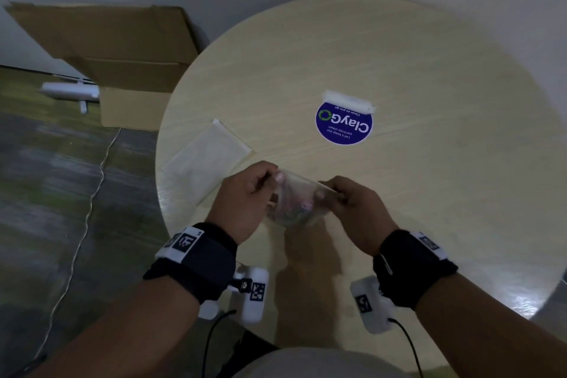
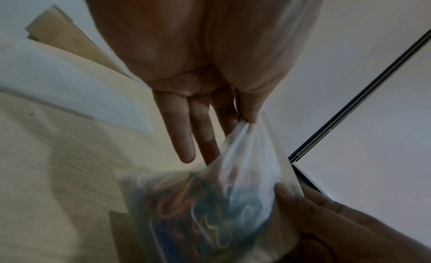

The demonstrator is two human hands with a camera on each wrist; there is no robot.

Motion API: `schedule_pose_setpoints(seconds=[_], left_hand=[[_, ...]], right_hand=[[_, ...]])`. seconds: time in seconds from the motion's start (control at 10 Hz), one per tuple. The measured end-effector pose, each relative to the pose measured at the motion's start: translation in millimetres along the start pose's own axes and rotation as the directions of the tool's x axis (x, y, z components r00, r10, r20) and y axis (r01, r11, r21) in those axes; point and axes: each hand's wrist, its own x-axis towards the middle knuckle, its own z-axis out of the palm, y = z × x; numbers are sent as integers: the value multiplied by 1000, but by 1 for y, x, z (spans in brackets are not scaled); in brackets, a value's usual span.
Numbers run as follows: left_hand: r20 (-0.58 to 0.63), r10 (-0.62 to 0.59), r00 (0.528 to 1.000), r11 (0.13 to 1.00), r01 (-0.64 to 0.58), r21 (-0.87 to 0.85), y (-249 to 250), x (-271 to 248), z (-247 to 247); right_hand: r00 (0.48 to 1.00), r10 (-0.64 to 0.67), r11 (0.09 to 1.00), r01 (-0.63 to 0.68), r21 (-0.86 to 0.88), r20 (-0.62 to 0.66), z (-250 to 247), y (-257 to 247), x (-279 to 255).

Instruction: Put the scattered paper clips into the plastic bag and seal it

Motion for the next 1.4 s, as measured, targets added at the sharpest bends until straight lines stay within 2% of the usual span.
schedule_pose_setpoints(seconds=[0.1, 0.2, 0.3, 0.4, 0.5, 0.6, 0.7, 0.8, 0.9, 1.0, 1.1, 1.2, 1.3, 1.4], left_hand=[[83, -38, 996, 996, 44, -73, 5, -1, 6], [84, -63, 994, 996, 68, -51, -2, -4, 5], [70, -88, 994, 996, 89, -7, -12, -9, 4], [56, -113, 992, 994, 112, 21, -19, -15, 7], [46, -118, 992, 992, 116, 53, -26, -22, 8], [33, -135, 990, 989, 133, 60, -36, -27, 4], [3, -159, 987, 985, 159, 70, -43, -33, -1], [-22, -174, 984, 979, 176, 99, -53, -36, -8], [-36, -157, 987, 963, 161, 217, -61, -34, -18], [-50, -90, 995, 927, 102, 362, -69, -21, -32], [-145, 29, 989, 854, 50, 517, -80, 2, -52], [-149, -33, 988, 751, 123, 649, -93, 23, -71], [-94, -134, 987, 661, 159, 733, -107, 22, -77], [-152, -68, 986, 589, 163, 792, -112, 3, -78]], right_hand=[[995, 69, 996, -66, 52, -70, -19, 13, -7], [972, 206, 978, -200, 60, -117, -42, 34, -6], [947, 299, 954, -300, 16, -113, -55, 51, 6], [939, 332, 928, -343, -146, -94, -52, 61, 24], [962, 226, 923, -261, -284, -151, -46, 54, 32], [978, -72, 818, -55, -573, -197, -34, 29, 16], [1000, 8, 726, -4, -688, 3, -3, 21, -10], [994, 104, 687, -43, -725, 40, 12, 31, -7], [993, 115, 674, -64, -736, 18, 12, 37, 7], [994, 105, 652, -55, -756, 19, 14, 39, 10], [991, 128, 673, -60, -737, 37, 11, 41, 10], [996, 84, 715, -41, -698, 27, 6, 25, 2], [983, -183, 851, 174, -496, 30, -4, -2, -35], [976, -198, 940, 215, -266, 92, -14, -13, -105]])
